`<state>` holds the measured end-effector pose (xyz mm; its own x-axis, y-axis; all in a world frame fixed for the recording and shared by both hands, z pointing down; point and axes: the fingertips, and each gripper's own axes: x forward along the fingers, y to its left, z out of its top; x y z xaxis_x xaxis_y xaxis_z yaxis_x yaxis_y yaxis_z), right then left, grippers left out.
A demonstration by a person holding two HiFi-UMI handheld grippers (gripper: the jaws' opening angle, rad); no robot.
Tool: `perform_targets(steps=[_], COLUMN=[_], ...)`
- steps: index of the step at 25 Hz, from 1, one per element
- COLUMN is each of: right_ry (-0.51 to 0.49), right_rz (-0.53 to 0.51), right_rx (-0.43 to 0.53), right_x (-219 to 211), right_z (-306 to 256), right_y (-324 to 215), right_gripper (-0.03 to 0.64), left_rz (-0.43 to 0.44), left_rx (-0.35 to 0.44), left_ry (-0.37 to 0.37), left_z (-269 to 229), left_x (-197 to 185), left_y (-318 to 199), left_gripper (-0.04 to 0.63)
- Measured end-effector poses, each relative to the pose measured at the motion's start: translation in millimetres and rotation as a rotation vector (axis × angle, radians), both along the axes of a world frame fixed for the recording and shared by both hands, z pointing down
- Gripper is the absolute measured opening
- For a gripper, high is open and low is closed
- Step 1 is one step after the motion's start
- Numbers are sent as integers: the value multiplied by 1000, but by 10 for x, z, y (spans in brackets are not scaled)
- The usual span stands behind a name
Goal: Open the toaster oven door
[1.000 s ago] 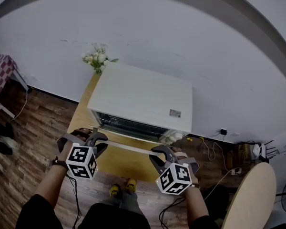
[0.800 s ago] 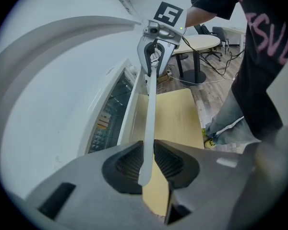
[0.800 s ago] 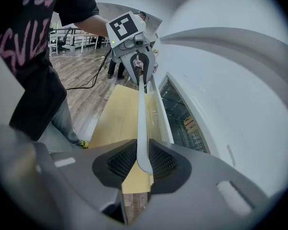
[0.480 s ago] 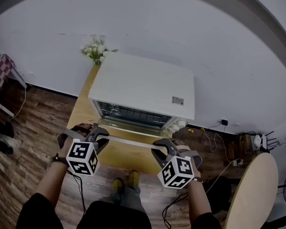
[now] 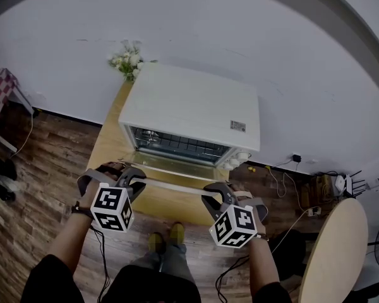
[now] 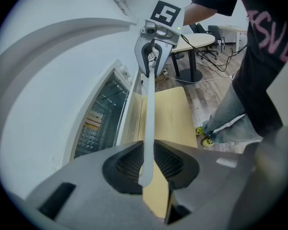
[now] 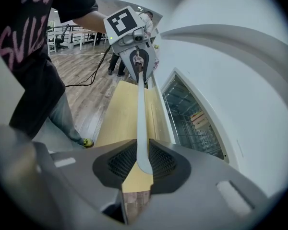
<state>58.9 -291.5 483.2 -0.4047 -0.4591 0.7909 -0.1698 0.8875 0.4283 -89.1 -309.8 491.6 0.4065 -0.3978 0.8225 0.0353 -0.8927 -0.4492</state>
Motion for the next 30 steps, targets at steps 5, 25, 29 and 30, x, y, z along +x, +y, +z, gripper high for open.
perform_targets(steps=[5, 25, 29, 30], right_ry=[11, 54, 55, 56], right_rz=[5, 12, 31, 34], right_rx=[17, 73, 80, 84], right_x=[-17, -42, -55, -57], right_z=[64, 349, 426, 442], right_y=[60, 321, 396, 407], right_gripper=[89, 87, 86, 86], left_rz=[10, -14, -12, -14], left_rx=[9, 6, 1, 4], left_ry=[-6, -56, -65, -65], left_z=[60, 351, 434, 450], left_x=[-13, -35, -47, -49], left_y=[61, 312, 389, 401], left_gripper=[77, 81, 83, 83])
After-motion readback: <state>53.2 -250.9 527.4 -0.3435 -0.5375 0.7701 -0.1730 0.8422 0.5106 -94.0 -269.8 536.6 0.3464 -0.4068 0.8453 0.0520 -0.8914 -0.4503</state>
